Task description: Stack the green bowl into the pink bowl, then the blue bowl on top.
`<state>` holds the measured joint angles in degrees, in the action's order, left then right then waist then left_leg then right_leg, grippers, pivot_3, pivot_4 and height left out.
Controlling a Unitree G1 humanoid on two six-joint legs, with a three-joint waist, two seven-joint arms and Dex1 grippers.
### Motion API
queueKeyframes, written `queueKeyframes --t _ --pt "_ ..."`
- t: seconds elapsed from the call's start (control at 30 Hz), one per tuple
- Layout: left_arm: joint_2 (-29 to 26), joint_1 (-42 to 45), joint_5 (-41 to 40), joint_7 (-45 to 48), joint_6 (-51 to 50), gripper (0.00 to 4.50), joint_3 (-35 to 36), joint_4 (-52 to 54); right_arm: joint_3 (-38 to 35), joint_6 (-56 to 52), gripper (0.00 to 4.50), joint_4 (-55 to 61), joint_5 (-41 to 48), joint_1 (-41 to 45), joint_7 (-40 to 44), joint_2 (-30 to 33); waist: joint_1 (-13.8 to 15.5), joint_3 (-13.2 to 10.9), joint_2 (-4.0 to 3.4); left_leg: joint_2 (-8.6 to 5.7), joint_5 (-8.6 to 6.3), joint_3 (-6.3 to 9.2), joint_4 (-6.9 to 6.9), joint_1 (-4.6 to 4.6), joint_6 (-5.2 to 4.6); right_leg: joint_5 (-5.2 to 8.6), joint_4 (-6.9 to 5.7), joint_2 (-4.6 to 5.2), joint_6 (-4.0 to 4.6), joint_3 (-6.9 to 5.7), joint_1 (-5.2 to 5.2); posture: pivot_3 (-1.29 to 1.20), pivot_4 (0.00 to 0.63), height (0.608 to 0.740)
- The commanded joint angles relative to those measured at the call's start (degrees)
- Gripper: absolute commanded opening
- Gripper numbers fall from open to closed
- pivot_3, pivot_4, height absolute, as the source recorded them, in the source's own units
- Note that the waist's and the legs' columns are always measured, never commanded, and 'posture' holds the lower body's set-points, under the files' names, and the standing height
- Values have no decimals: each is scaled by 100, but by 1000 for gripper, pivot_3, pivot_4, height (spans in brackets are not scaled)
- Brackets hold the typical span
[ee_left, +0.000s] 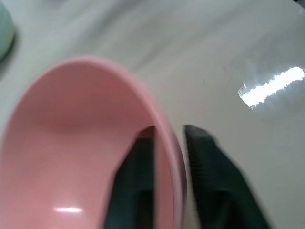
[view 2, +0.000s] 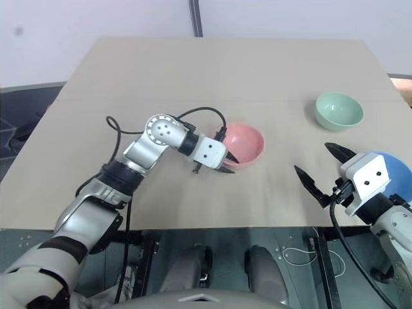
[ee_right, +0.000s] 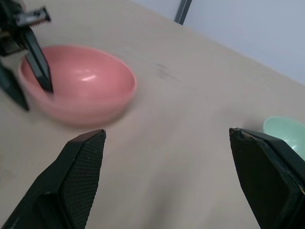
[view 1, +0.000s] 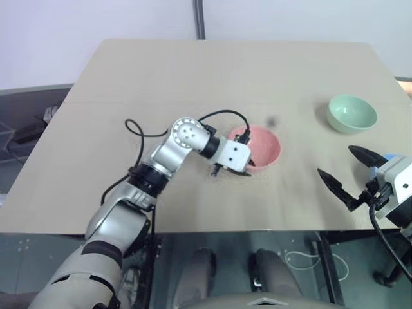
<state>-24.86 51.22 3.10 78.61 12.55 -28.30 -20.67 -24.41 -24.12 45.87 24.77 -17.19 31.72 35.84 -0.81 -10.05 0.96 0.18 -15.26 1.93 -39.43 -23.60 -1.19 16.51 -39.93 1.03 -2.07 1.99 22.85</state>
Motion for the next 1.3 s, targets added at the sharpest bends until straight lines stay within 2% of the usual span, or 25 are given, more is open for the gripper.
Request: queueKeyframes --t 0.03,0.07,0.1,0.17,0.27,0.3,0.33,0.4,0.57,0.77,0.93,1.03,1.2,1.27,1.3 --pt "-137 65 -290 77 -171 3233 322 543 46 -173 4500 256 -98 90 -172 99 -9 0 0 2 0 0 1 0 0 0 -1 -1 0 1 1 0 150 740" --pt "-209 40 -429 78 -402 3471 458 716 79 -312 4500 261 -310 114 -329 162 -7 0 -1 5 0 2 1 -2 0 0 1 -3 1 -1 2 0 150 740" --pt "-307 -9 -583 129 -674 4176 573 910 109 -454 4500 270 -535 126 -510 207 -5 0 -2 5 0 0 1 -1 1 0 1 -2 1 0 2 0 150 740" --pt "-556 -175 -903 189 -1199 4462 833 1348 147 -733 4500 178 -674 207 -690 262 -14 1 -2 5 0 1 1 -4 1 0 3 0 1 -1 3 0 150 740" --pt "-903 -554 -1677 139 -2352 4462 1372 2079 231 -1139 4500 -191 -956 407 -850 436 -22 3 -7 9 1 -5 2 -3 2 1 3 -1 2 8 8 0 150 740" --pt "-943 -684 -2292 135 -2992 4462 1686 2275 268 -1271 4500 -360 -1010 547 -882 493 -16 3 -7 9 1 -5 2 -3 2 1 2 0 2 8 8 0 150 740" --pt "-943 -830 -2606 29 -3151 4462 1976 2398 308 -1359 4500 -525 -1053 693 -899 542 -7 3 -7 9 1 -5 2 -3 2 1 3 1 2 7 7 0 150 740" --pt "-877 -1218 -2659 -462 -2807 4462 2490 2501 463 -1212 4500 -1004 -1109 1064 -756 659 11 4 -9 10 1 -7 0 0 2 1 1 4 2 7 6 0 150 740" --pt "-1288 -1963 -2615 -872 -3073 4462 2869 2752 1246 -297 4500 -2897 -1585 2408 -289 985 -9 4 -7 7 1 -12 3 8 1 0 1 2 2 13 1 0 150 740" --pt "-1296 -2805 -3475 -1180 -3518 4462 3415 3688 2237 1085 4500 -5899 -2403 4611 17 911 -30 -3 -12 12 0 -25 8 9 1 -1 3 3 2 27 8 0 150 740" --pt "-1320 -3339 -3978 -1644 -3801 4462 3832 4361 2830 2044 4500 -8122 -2977 5829 226 785 -9 -2 -12 12 2 -22 12 -9 6 -1 7 14 4 35 25 0 150 740" --pt "-1418 -3631 -4468 -1807 -4052 4500 4199 4680 2907 2264 3630 -9030 -3071 6263 337 710 9 -3 -11 10 14 -20 17 -13 26 -1 12 43 4 34 26 0 150 740" --pt "-1517 -4123 -4938 -2064 -4226 4500 4634 5077 2975 2556 1161 -9715 -3210 6574 392 680 -26 -2 -12 6 14 -31 18 -10 26 -1 11 53 3 36 26 0 150 740" --pt "-1544 -4228 -4986 -2108 -4205 4500 4688 5146 2997 2688 285 -9842 -3290 6679 310 671 -35 -2 -12 6 13 -32 18 -7 25 -1 7 52 3 36 26 0 150 740" --pt "-1567 -4260 -4995 -2106 -4186 4500 4693 5160 3016 2765 121 -9869 -3339 6716 269 681 -37 -2 -12 7 13 -30 18 -6 24 -2 7 51 4 37 26 0 150 740"
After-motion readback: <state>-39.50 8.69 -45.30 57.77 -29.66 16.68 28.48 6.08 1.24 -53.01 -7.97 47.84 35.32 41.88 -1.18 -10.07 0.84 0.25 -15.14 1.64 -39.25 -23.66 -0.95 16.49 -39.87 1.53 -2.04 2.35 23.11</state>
